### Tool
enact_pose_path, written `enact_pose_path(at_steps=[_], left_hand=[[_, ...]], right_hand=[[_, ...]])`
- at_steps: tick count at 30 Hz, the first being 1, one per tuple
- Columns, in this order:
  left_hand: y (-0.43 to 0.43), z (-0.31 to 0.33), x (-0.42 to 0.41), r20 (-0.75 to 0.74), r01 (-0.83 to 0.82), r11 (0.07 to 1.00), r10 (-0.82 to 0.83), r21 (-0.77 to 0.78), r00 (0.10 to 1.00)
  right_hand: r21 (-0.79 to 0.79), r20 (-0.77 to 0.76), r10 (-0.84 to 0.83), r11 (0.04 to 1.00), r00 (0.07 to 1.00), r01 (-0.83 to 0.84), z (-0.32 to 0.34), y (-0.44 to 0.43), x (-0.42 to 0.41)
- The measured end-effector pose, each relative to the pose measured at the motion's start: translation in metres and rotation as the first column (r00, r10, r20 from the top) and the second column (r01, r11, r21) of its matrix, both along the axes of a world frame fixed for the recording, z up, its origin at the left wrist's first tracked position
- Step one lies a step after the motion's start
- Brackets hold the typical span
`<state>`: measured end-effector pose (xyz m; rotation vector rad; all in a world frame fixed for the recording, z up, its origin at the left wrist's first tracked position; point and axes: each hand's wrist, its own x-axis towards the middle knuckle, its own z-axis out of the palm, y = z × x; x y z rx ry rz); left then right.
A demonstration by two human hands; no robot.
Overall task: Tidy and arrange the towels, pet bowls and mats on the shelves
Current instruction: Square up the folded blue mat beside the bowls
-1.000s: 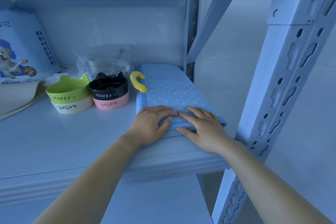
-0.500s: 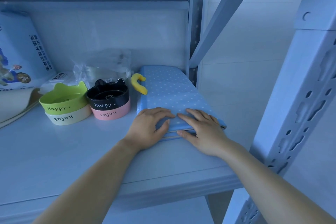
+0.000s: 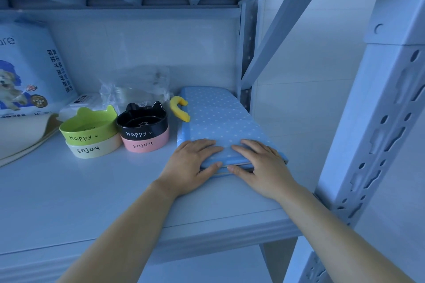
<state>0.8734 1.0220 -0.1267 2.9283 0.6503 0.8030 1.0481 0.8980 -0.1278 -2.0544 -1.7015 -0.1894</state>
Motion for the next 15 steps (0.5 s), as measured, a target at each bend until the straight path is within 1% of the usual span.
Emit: enact_pose_path(at_steps=[2,5,8,12,15], left_hand=[[0.0,0.001,-0.002,-0.002,0.003,1.0,-0.003,0.008,1.0],[0.001,0.004,-0.006,0.055,0.003,0.999,0.0,-0.052,0.998],[0.002,0.006,-0.008,0.097,0.007,0.996,0.002,-0.093,0.995],[0.002,0.008,-0.01,0.084,0.03,0.992,-0.019,-0.125,0.996],[0.002,0.01,-0.01,0.084,0.045,0.989,-0.033,-0.14,0.996]], right_hand=[[0.019,0.032,-0.035,0.999,0.999,0.035,0.0,-0.002,0.002],[0.054,-0.012,-0.04,0.998,0.999,0.04,0.0,-0.005,0.005],[0.109,-0.06,-0.004,0.994,0.998,0.01,0.0,-0.003,0.006],[0.249,-0.21,0.091,0.968,0.973,-0.037,0.0,-0.002,0.012],[0.241,-0.218,0.11,0.969,0.97,-0.056,0.002,-0.003,0.015]])
